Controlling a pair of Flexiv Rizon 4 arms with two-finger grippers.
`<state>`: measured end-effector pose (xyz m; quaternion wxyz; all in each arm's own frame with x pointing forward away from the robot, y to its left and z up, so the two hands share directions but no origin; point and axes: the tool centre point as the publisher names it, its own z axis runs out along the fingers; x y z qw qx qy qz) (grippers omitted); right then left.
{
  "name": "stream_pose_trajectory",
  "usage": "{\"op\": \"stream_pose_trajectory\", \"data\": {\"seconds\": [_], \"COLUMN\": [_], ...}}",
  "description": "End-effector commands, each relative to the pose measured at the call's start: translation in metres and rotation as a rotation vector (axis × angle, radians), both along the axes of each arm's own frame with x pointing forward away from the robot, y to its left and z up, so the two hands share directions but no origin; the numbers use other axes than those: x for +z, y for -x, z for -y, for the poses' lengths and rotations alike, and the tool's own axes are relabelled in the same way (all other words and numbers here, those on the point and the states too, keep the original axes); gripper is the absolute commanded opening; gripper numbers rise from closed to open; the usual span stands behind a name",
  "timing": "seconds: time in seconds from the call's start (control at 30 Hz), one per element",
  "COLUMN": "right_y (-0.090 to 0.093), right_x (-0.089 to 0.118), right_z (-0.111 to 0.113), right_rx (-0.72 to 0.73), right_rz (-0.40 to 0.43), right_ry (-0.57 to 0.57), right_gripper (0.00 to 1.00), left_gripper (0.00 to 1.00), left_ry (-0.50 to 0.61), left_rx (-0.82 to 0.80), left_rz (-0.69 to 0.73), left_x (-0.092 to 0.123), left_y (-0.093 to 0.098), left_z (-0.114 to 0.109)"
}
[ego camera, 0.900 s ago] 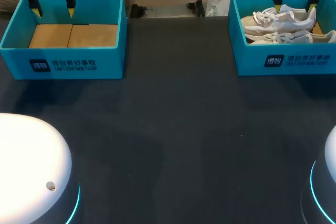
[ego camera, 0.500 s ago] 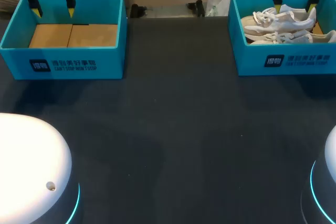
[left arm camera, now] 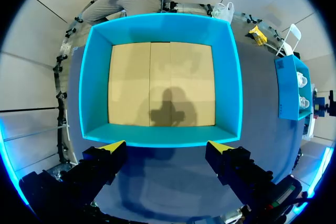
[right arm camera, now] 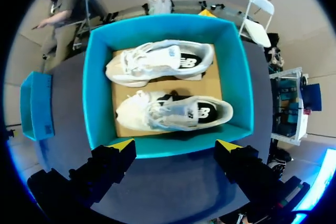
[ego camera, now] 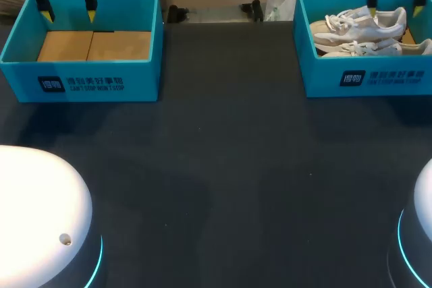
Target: Take the shoe out of the shoebox, open the shoe tongue, remove and reinsert the insole, then place the shoe into the shoebox
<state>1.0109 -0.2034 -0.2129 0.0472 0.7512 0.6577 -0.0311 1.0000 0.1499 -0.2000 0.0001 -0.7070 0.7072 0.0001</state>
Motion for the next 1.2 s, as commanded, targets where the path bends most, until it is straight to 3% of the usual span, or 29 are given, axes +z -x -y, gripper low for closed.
{"op": "stream_pose_trajectory", "data": {"seconds": [0.03, 0.27, 0.43, 0.9, 1.03, 1.2], "right_y": [0.0, 0.0, 0.003, 0.004, 0.002, 0.0], "right_x": [-0.006, -0.022, -0.035, -0.036, -0.038, -0.045], "right_z": [0.025, 0.057, 0.072, 0.072, 0.083, 0.093], "right_rx": [-0.049, -0.152, -0.117, -0.115, -0.07, -0.029], "right_rz": [0.009, 0.042, 0.069, 0.052, 0.049, 0.049], "right_ry": [0.006, 0.08, 0.051, 0.066, 0.019, 0.047], "right_gripper": [1.0, 1.0, 1.0, 1.0, 1.0, 1.0], "left_gripper": [1.0, 1.0, 1.0, 1.0, 1.0, 1.0], "left_ry": [0.0, 0.0, 0.0, 0.0, 0.0, 0.0], "left_rx": [0.0, 0.0, 0.0, 0.0, 0.0, 0.0], "left_rz": [0.0, 0.0, 0.0, 0.0, 0.0, 0.0], "left_x": [0.0, 0.0, 0.0, 0.0, 0.0, 0.0], "left_y": [0.0, 0.0, 0.0, 0.0, 0.0, 0.0], "left_z": [0.0, 0.0, 0.0, 0.0, 0.0, 0.0]}}
